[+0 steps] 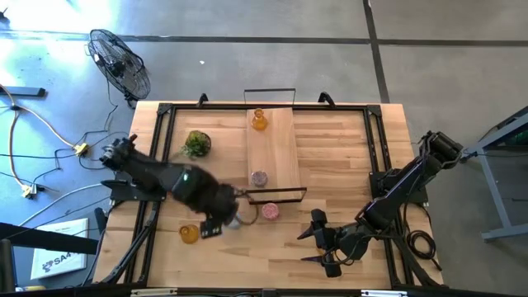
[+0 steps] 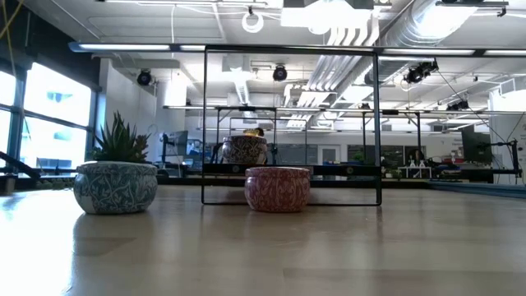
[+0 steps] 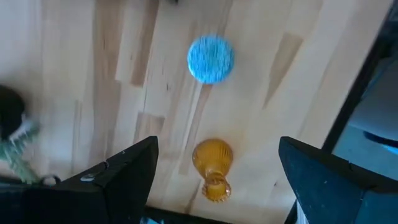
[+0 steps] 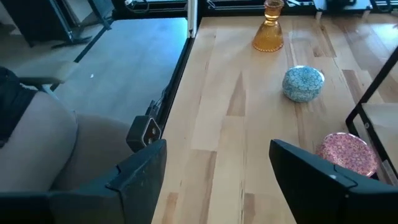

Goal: Pick & Place candle stick holders
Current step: Put the left orange glass candle holder on the shelf

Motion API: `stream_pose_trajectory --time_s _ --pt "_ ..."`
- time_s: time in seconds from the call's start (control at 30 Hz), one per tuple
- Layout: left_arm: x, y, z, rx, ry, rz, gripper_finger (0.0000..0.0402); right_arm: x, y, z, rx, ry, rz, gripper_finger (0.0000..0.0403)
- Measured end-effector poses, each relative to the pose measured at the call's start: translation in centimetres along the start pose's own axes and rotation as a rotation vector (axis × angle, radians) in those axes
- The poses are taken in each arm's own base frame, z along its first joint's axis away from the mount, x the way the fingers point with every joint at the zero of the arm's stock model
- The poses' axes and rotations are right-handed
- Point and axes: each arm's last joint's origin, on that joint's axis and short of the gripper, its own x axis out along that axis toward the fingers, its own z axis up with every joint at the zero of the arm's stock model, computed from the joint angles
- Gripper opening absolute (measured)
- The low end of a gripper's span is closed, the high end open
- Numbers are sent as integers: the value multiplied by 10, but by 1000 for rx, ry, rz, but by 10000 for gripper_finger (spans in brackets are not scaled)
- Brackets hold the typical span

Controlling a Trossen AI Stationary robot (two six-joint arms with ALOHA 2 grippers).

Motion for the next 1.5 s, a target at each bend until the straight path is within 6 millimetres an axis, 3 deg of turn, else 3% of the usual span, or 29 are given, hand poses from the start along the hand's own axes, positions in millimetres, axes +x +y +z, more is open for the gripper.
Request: stream_pose_trajectory --time_s 0.27,0.6,0.77,1.13,1.5 --pt "31 -34 -49 -173 70 112 326 0 0 1 -52 -5 19 279" --pt "68 -45 -93 -337 153 262 326 0 2 4 -81 -30 40 279" --pt "80 -43 -99 -404 218 275 326 0 3 5 -100 -36 62 279" --pt "95 -46 -100 -291 254 180 326 0 4 6 -137 -39 88 279" --pt "106 -24 -113 -248 249 162 326 0 4 6 -130 -40 94 279"
